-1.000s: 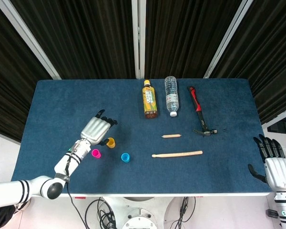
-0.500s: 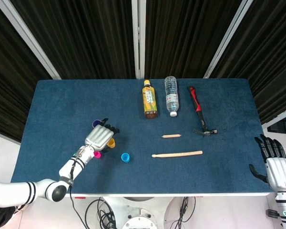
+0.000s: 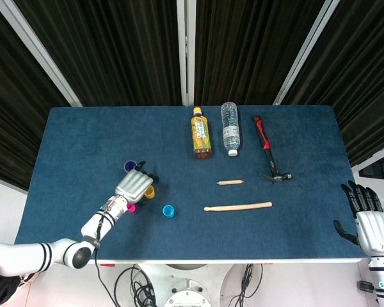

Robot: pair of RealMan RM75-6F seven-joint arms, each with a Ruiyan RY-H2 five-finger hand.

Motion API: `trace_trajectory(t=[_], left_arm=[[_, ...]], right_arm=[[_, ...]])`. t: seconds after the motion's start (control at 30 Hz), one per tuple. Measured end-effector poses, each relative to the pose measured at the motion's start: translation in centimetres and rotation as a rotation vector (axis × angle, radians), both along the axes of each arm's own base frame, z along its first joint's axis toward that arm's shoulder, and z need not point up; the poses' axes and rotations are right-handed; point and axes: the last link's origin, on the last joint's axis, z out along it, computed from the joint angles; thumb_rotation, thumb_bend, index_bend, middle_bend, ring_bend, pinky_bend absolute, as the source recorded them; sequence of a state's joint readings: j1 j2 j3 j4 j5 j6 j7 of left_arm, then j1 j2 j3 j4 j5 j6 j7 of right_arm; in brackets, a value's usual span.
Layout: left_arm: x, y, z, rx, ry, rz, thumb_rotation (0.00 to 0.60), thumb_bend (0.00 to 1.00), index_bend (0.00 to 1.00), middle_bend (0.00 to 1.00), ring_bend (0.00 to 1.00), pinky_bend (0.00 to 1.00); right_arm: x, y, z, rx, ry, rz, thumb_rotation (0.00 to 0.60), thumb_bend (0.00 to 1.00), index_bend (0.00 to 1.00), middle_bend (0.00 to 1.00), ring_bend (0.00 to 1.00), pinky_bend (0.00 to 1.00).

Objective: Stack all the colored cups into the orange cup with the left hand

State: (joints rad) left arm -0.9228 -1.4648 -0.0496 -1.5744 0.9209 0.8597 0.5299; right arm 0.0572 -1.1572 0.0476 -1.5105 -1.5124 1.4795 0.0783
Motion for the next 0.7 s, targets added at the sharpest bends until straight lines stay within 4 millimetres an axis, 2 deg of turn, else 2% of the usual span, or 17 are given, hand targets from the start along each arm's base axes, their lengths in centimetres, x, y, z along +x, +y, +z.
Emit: trace_trajectory(t=[0.27, 0.47, 0.7], left_arm=[[-0.01, 0.34, -0.76, 0.003, -0.016, -0.007, 0.600, 0.25, 0.41, 0.41, 0.44, 0.11], [0.09, 0.42, -0.71, 0.011, -0.025, -0.008, 0.600, 0.26, 0.48, 0.47, 0.50, 0.18], [0.14, 0.41, -0.59, 0.013, -0.028, -0.005, 0.600, 0.28, 0.49, 0.48, 0.52, 0.19]], right_arm=[[-0.22, 0.16, 0.06, -0.002, 0.002, -0.006, 0.600, 0.27, 0.00, 0.00, 0.00, 0.00], [-0.32, 0.10, 0.07, -0.002, -0.001, -0.008, 0.600, 0.27, 0.00, 0.00, 0.00, 0.00], [-0.28, 0.13, 0.11, -0.005, -0.002, -0.006, 0.600, 0.27, 0.00, 0.00, 0.00, 0.00]])
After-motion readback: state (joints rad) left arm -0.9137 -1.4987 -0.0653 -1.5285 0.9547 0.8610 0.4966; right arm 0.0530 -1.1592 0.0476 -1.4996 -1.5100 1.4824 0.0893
